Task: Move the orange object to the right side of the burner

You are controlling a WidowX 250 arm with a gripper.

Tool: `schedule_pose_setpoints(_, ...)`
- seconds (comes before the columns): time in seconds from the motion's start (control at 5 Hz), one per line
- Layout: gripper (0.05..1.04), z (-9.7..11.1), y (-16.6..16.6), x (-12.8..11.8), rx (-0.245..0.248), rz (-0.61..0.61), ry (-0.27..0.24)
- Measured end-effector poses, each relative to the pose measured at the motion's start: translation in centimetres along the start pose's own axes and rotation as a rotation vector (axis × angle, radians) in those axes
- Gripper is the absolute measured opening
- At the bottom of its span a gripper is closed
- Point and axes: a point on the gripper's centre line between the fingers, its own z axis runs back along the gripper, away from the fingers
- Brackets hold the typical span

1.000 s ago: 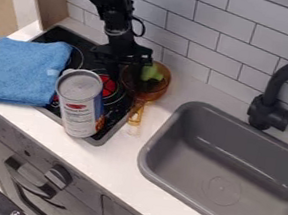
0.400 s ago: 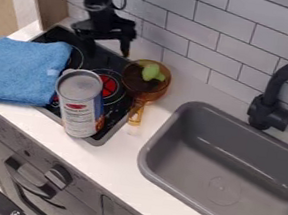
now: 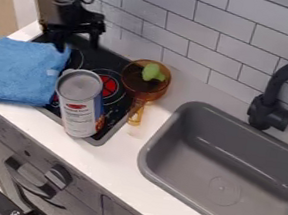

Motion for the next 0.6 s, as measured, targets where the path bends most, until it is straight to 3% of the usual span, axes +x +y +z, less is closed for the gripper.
schedule_pose_setpoints(0.2,0.997,0.7,2.3,0.3,-0.011,0.027,0.011)
schedule_pose_setpoints(0.4,0.997,1.3,4.4,-0.3,-0.040,-0.043,0.055)
schedule_pose_setpoints(0.6,0.997,3.7,6.5,-0.2,-0.025,-0.169,0.018)
